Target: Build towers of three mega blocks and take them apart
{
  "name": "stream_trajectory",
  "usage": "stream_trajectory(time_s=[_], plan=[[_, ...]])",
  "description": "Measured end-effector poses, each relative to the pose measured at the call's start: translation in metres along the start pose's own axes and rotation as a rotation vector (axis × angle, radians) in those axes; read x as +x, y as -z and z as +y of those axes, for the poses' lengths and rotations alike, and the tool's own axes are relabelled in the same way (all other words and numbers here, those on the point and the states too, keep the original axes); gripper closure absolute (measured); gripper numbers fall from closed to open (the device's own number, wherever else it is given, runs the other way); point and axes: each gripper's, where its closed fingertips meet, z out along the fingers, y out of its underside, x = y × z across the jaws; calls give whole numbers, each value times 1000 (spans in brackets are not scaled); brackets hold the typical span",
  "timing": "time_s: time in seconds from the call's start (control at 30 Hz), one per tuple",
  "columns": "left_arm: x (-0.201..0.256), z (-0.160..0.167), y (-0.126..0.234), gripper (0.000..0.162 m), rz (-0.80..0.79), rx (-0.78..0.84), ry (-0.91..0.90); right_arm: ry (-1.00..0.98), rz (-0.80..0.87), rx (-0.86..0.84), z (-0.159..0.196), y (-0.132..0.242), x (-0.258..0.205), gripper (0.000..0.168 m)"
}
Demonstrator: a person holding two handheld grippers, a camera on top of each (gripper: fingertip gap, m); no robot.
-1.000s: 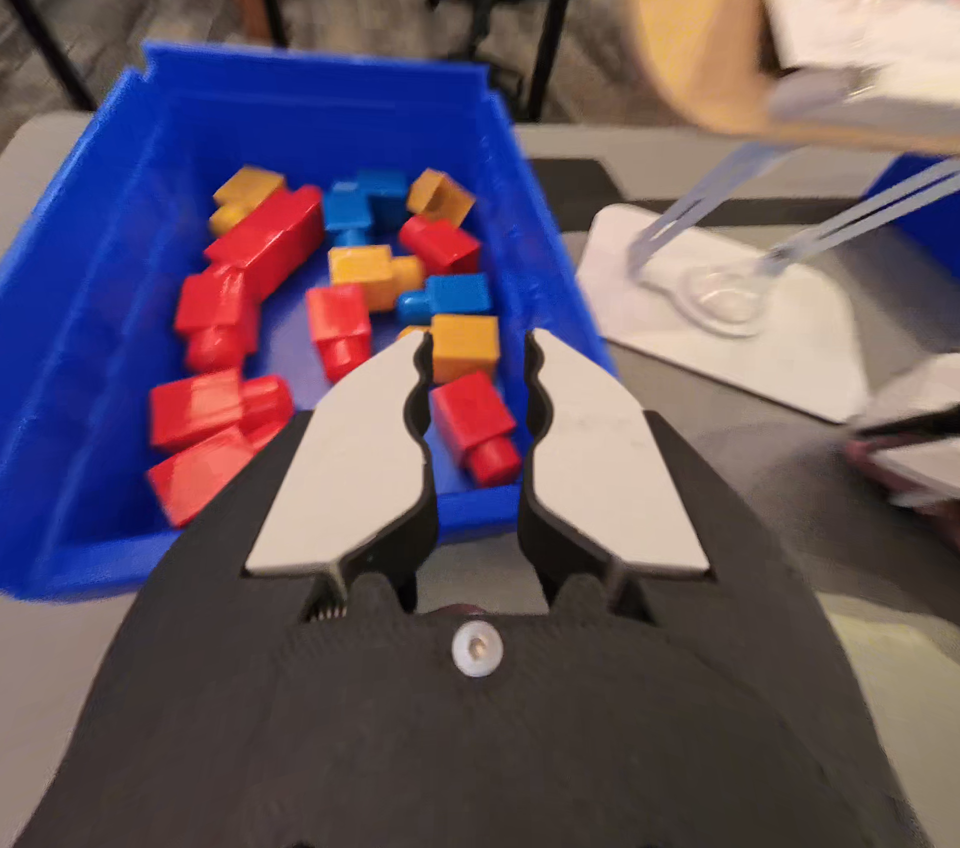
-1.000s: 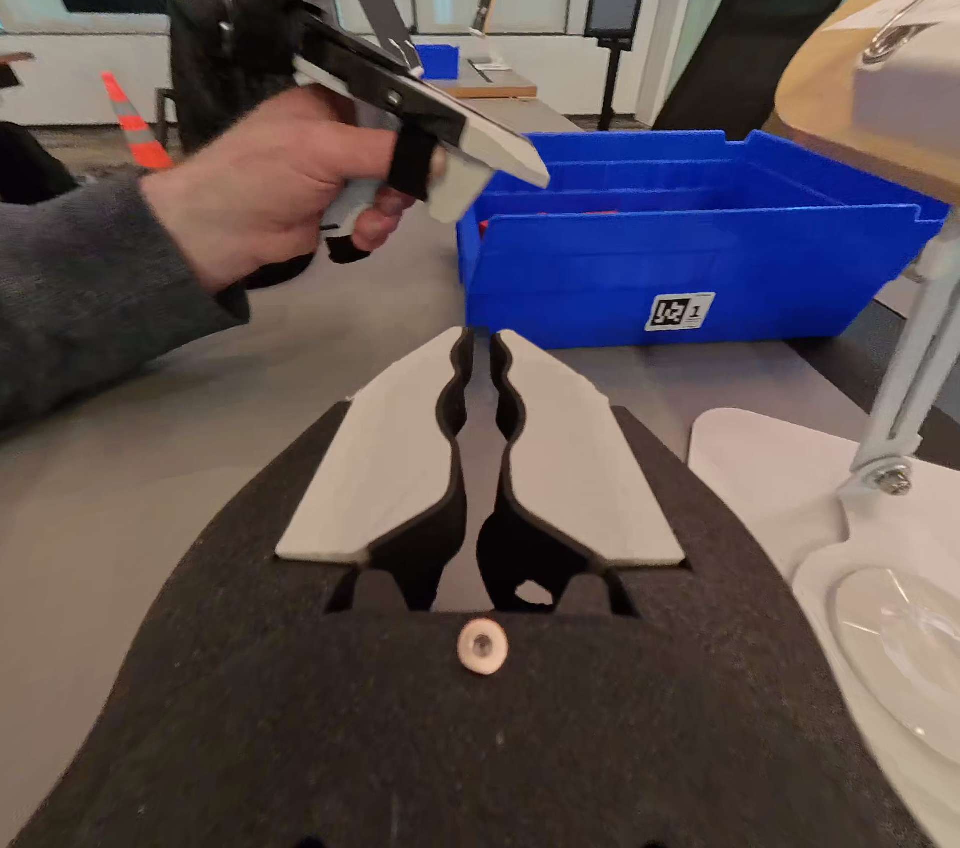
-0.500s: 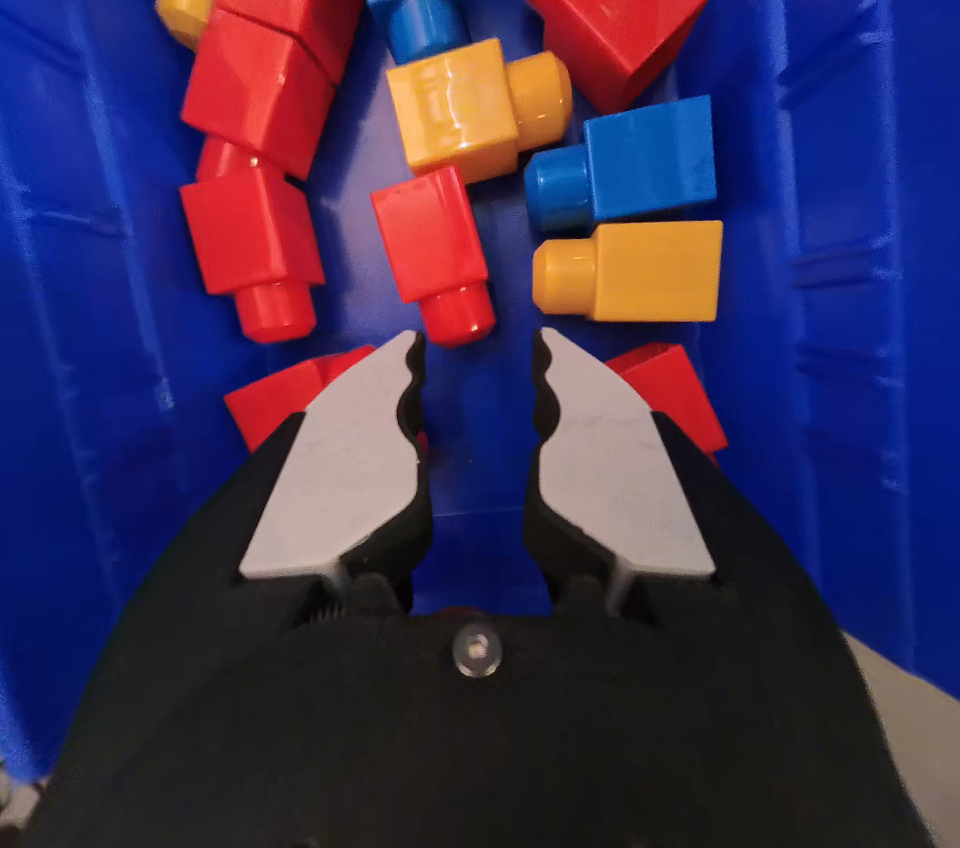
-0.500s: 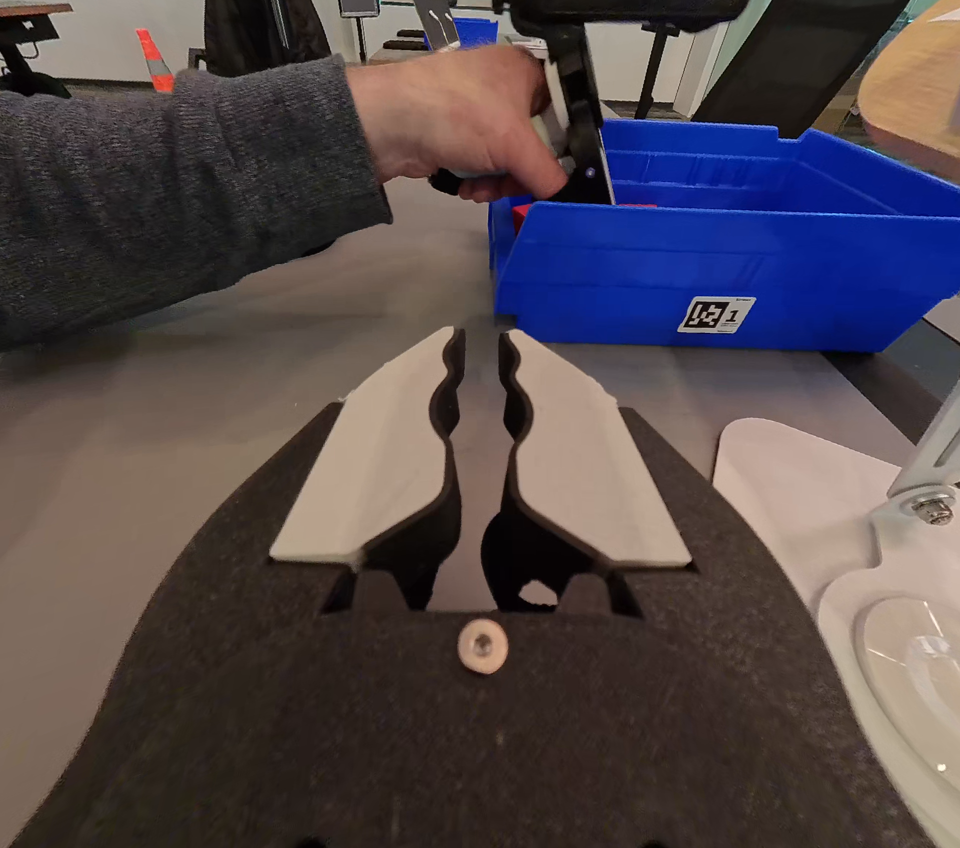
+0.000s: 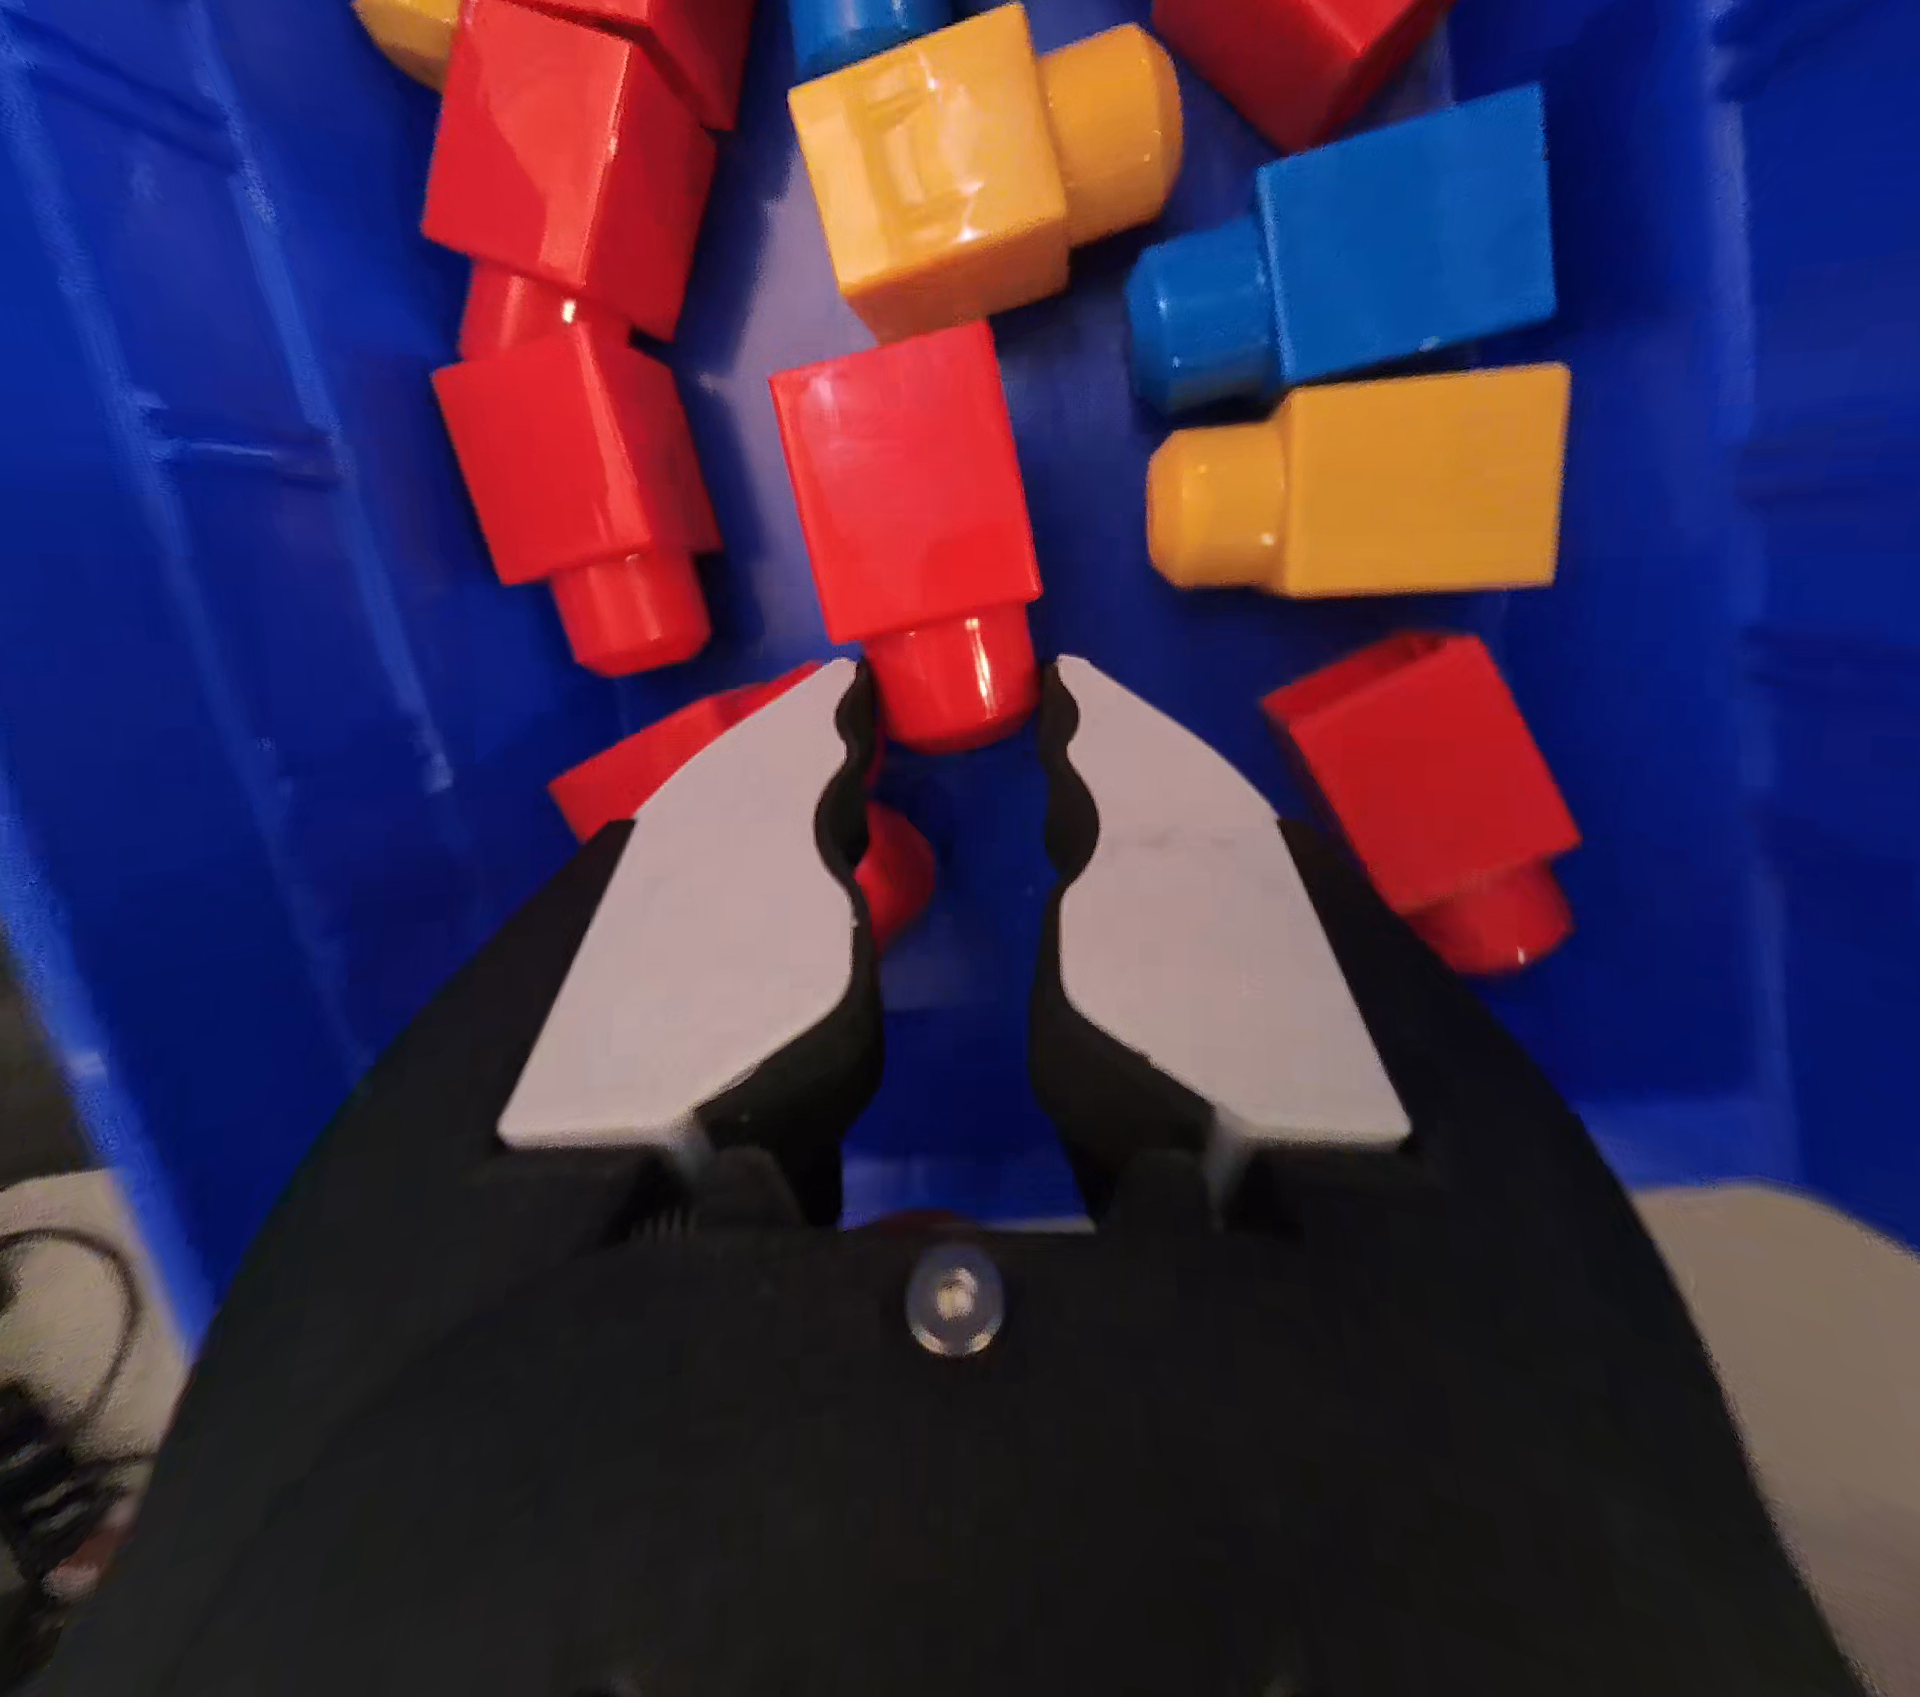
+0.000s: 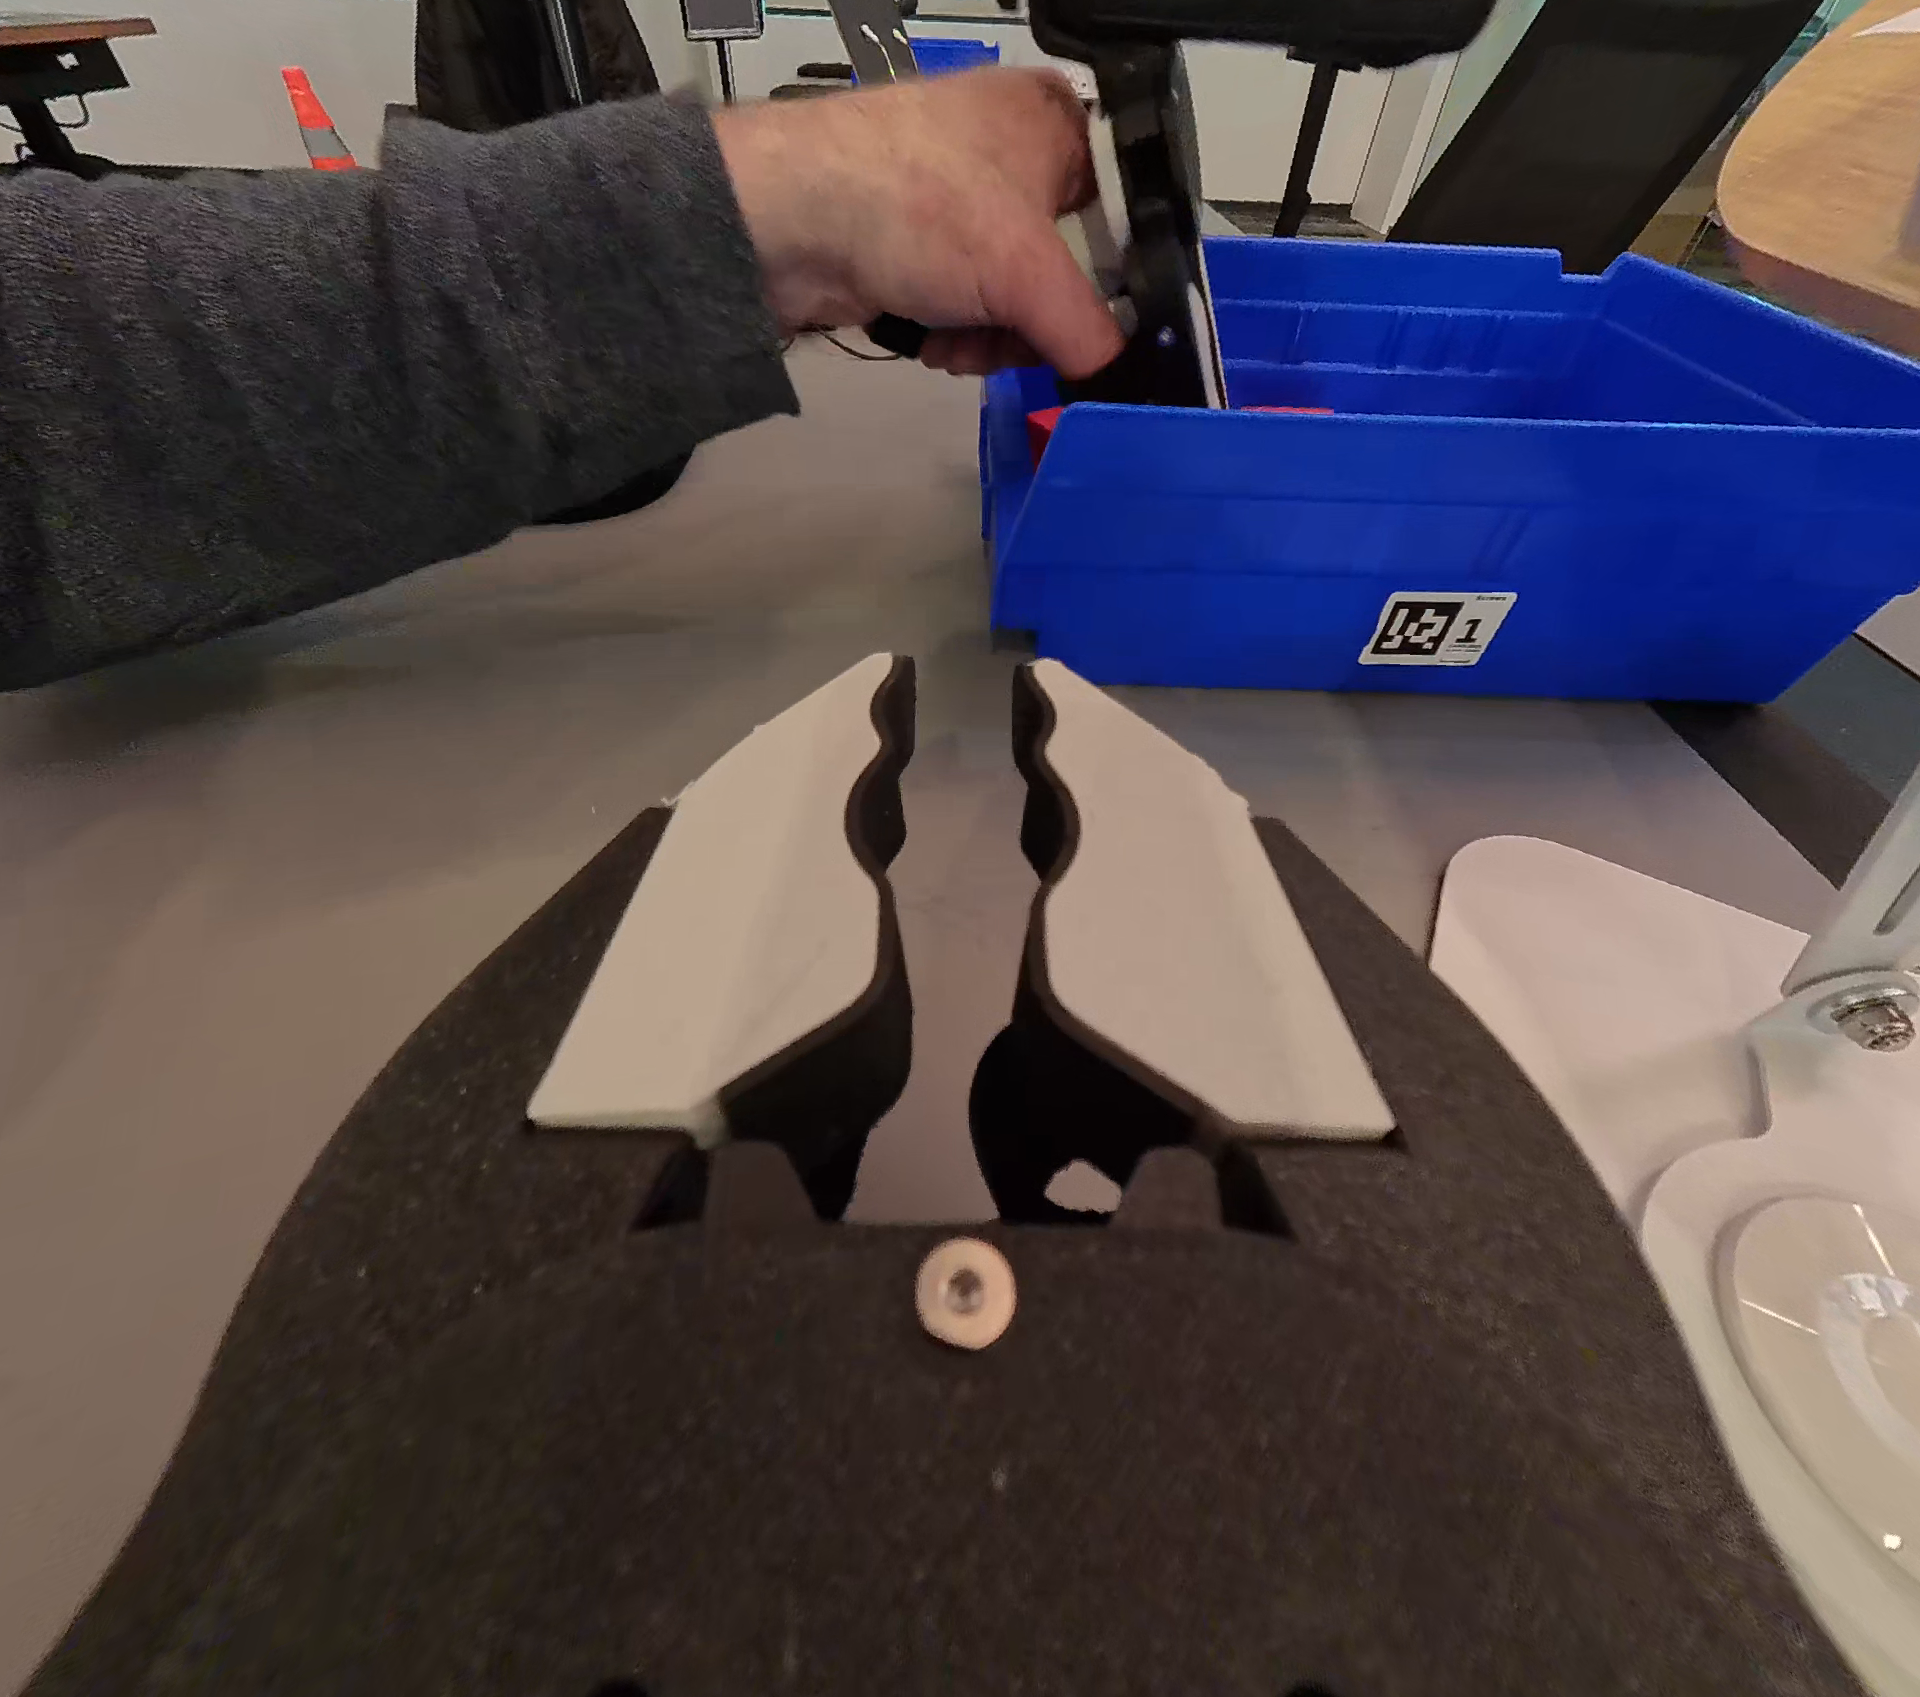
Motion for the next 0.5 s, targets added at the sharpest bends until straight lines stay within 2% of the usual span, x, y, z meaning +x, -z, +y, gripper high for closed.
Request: stream_trajectory(time_s=[0.03,0.33,0.5], plan=[[0,1,9,132,-15,11,-34,-1,2,1,0,0,0,149],[32,15,101,133,-115,72,-410,12,-12,52,-7,1,-4,128],[69,24,130,133,-173,42,-733,49,-24,60,-8,-2,-11,117]])
